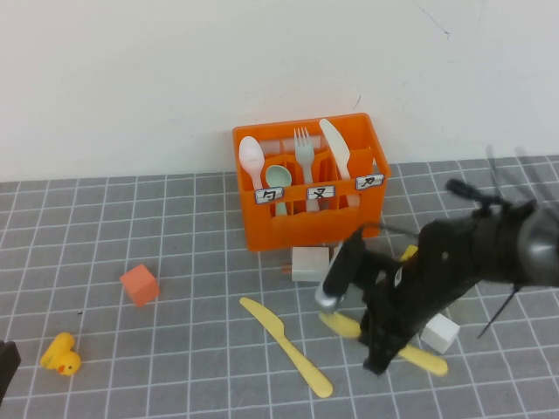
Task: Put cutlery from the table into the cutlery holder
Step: Pick up the fork, then place the fork on the box
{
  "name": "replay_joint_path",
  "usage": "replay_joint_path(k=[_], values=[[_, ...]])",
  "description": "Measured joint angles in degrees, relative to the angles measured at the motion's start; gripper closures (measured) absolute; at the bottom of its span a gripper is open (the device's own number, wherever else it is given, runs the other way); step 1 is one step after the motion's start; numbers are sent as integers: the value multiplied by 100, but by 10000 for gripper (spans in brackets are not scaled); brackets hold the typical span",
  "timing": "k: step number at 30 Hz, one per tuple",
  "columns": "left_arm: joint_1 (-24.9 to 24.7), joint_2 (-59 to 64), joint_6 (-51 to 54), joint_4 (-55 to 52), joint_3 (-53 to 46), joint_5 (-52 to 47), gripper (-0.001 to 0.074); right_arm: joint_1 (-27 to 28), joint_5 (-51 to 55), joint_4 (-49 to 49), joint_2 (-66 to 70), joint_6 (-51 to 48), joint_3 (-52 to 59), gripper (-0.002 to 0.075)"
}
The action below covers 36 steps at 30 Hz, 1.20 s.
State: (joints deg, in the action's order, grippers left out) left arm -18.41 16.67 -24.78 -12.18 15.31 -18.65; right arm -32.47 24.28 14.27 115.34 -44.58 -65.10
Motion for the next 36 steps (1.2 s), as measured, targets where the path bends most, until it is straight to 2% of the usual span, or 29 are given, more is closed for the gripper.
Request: replay_joint_path(k=[6, 9, 12, 17, 22, 26, 29, 33, 36], values=[[0, 0, 46, 0, 0, 13, 735, 0, -131, 326, -1079, 0, 0, 608], [0, 0, 46, 0, 0, 22, 735, 0, -621, 582, -1689, 0, -110, 608], [0, 0, 46, 0, 0, 22, 735, 0, -1663, 810, -2091, 0, -256, 608], [0, 0, 46, -13, 0, 48, 735, 0, -4095, 1014, -2256, 56, -349, 608], [0, 0, 46, -139, 0, 85, 735, 0, -5280, 989, -1950, 953, -349, 608], [0, 0, 46, -153, 0, 99, 735, 0, -5802, 209, -1411, 1992, -349, 608], [0, 0, 46, -153, 0, 99, 735, 0, -6605, -653, -938, 2593, -349, 608], [0, 0, 46, -153, 0, 99, 735, 0, -7628, -1308, -333, 2790, -349, 608], [0, 0, 46, -189, -14, 99, 735, 0, -7882, -1358, 38, 2831, -349, 608]])
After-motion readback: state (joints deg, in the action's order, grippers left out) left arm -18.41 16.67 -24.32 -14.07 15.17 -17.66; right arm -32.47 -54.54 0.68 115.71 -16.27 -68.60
